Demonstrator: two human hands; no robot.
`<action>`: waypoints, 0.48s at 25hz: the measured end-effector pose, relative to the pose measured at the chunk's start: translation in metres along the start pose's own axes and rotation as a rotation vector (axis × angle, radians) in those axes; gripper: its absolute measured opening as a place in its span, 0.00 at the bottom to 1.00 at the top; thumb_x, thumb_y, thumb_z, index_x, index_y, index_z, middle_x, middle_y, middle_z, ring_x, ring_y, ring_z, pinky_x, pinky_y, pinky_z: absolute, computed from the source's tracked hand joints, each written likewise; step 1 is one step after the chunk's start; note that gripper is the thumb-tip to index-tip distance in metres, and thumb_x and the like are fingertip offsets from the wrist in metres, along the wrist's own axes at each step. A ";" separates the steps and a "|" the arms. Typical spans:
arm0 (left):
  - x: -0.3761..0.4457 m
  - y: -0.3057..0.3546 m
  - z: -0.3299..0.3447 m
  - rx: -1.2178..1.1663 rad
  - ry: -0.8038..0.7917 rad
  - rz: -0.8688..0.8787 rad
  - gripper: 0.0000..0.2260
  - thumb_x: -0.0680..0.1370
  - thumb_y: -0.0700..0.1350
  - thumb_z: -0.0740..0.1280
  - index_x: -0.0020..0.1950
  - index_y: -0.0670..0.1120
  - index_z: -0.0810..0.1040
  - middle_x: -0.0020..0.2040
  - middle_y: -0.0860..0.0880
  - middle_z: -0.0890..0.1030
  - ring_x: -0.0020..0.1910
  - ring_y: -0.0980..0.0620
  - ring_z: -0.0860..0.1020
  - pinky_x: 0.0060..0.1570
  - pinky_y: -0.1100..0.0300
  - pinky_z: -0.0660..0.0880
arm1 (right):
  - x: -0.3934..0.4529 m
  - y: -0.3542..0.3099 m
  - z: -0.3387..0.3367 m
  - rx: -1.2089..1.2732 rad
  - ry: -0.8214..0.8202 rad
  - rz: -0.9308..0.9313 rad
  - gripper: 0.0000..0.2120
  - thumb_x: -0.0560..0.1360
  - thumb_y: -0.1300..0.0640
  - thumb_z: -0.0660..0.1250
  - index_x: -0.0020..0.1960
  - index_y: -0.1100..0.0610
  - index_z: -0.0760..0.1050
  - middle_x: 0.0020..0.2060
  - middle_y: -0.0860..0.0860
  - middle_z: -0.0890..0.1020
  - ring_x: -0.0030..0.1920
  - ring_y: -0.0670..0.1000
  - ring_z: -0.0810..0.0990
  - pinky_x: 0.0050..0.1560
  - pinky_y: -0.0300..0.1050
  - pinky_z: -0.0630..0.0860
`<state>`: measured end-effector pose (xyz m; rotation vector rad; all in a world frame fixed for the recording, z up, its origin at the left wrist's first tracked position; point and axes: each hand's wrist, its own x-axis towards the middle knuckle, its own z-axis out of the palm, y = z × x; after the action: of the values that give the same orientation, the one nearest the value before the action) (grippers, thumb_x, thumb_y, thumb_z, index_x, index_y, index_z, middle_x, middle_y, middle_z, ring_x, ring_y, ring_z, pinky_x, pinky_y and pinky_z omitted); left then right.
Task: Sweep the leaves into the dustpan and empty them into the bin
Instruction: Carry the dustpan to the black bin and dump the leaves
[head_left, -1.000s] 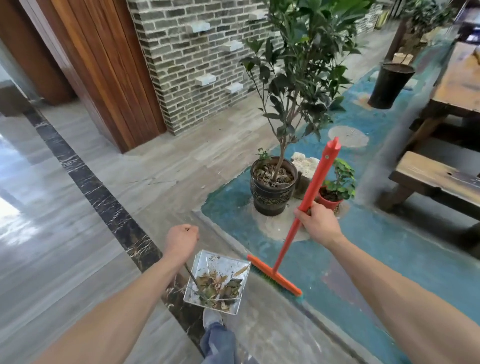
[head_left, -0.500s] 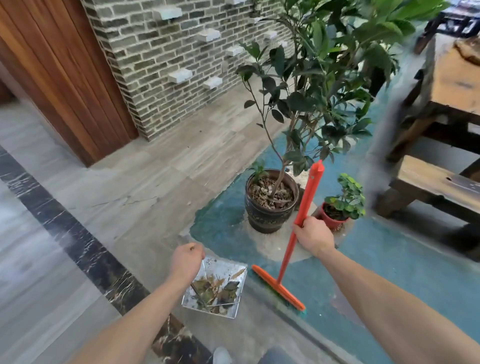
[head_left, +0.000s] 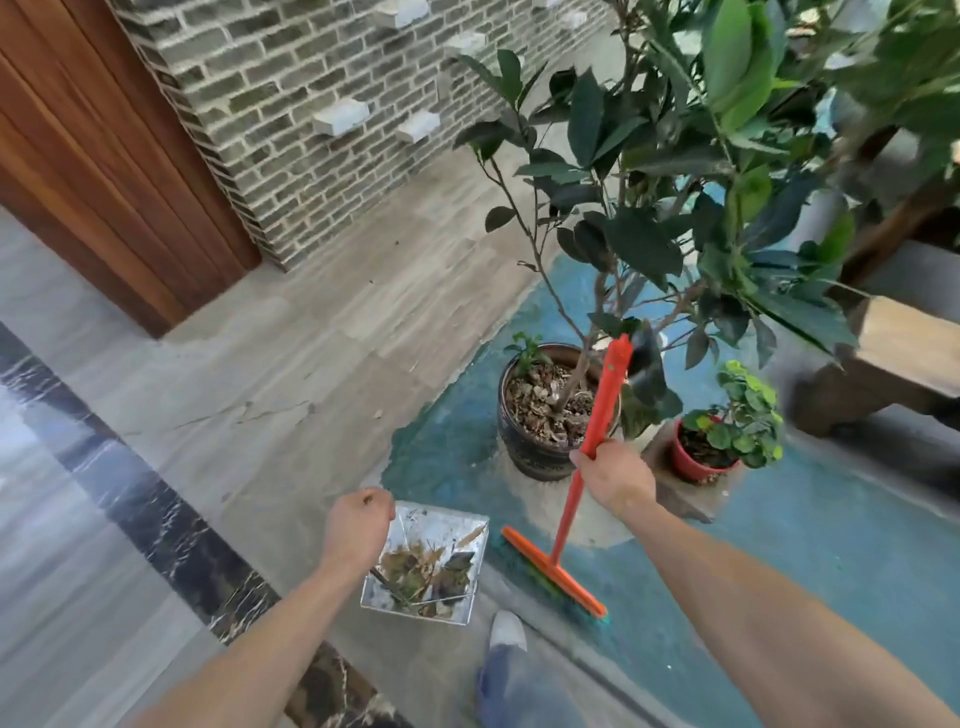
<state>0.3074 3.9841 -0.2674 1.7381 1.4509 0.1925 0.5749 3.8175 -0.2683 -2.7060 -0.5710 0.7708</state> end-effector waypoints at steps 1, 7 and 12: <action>0.004 0.003 0.002 0.002 -0.001 -0.012 0.12 0.72 0.38 0.60 0.28 0.46 0.69 0.21 0.52 0.66 0.22 0.52 0.62 0.24 0.60 0.58 | 0.004 0.002 0.000 -0.001 -0.026 0.026 0.21 0.78 0.40 0.58 0.55 0.56 0.76 0.49 0.55 0.82 0.50 0.60 0.82 0.52 0.52 0.79; 0.042 0.030 0.009 0.005 -0.008 -0.038 0.08 0.67 0.45 0.57 0.27 0.46 0.68 0.21 0.52 0.66 0.24 0.49 0.63 0.26 0.59 0.59 | 0.052 -0.015 0.009 0.520 -0.106 0.159 0.12 0.77 0.59 0.67 0.57 0.65 0.74 0.45 0.57 0.79 0.56 0.61 0.79 0.60 0.52 0.74; 0.057 0.033 0.014 -0.019 -0.005 -0.084 0.12 0.68 0.41 0.59 0.24 0.47 0.67 0.19 0.53 0.64 0.23 0.51 0.61 0.26 0.58 0.59 | 0.103 -0.024 -0.010 0.282 0.018 0.074 0.19 0.80 0.45 0.60 0.53 0.59 0.79 0.48 0.61 0.83 0.44 0.60 0.82 0.43 0.40 0.77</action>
<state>0.3585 4.0272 -0.2754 1.6573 1.5103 0.1563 0.6536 3.8821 -0.2971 -2.4823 -0.3309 0.7807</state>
